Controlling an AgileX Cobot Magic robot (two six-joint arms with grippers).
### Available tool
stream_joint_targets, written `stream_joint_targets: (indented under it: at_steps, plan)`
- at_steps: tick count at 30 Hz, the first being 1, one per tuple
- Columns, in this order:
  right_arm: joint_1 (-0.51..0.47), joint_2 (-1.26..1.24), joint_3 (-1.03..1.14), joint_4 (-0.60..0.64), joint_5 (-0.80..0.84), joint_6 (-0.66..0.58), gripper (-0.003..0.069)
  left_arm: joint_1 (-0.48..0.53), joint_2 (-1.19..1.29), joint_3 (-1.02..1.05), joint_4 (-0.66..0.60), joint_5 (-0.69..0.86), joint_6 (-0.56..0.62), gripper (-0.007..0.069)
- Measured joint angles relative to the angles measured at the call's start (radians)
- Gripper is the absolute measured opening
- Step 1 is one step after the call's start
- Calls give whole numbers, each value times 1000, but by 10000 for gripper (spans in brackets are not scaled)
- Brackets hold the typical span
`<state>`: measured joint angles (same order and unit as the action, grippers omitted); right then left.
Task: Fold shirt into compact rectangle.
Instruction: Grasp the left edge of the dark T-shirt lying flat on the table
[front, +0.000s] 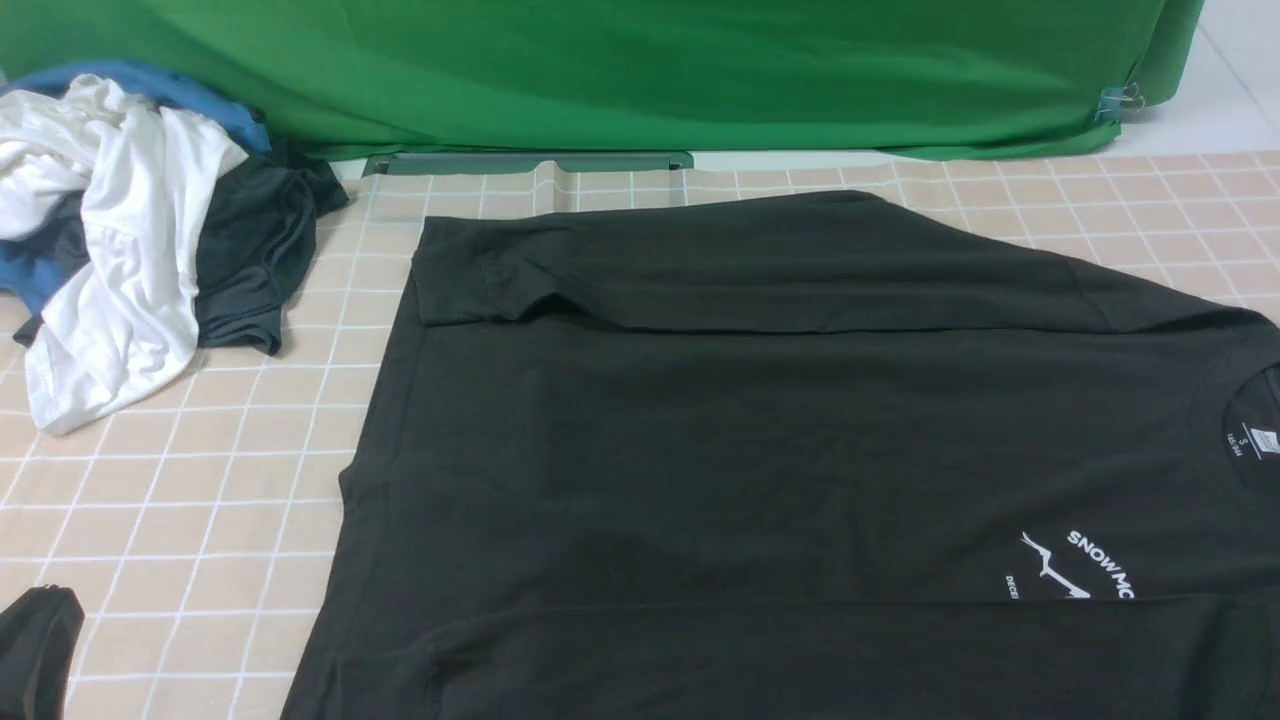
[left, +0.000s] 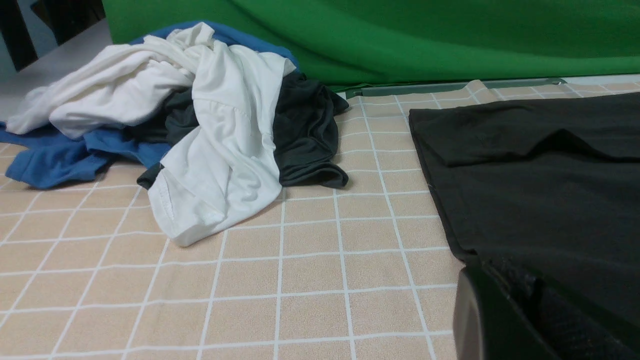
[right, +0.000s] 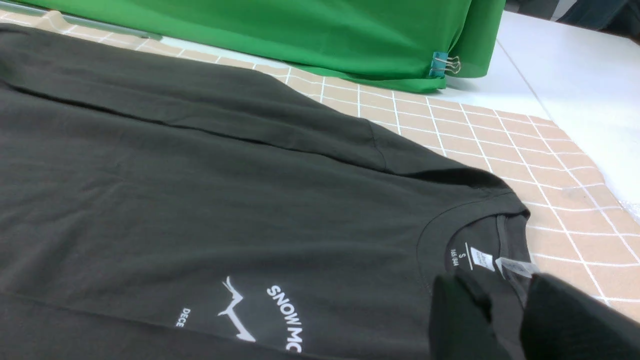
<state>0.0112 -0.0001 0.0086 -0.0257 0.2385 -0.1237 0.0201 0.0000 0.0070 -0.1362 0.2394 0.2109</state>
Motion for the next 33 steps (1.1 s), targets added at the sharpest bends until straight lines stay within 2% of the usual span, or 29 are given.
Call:
stream_joint_targets:
  at_steps: [16,18,20,23,26,30,33]
  plan:
    - [0,0,0,0,0,0,238,0,0,0,6,-25,-10,20]
    - [0,0,0,0,0,0,238,0,0,0,-72,-56,-42,20]
    - [0,0,0,0,0,0,238,0,0,0,-215,-132,-106,20]
    - [0,0,0,0,0,0,238,0,0,0,-374,-239,-134,20]
    - [0,0,0,0,0,0,238,0,0,0,-448,-313,-143,20]
    - [0,0,0,0,0,0,238,0,0,0,-480,-478,-296,20]
    - [0,0,0,0,-2,0,238,0,0,0,-415,-605,-460,20]
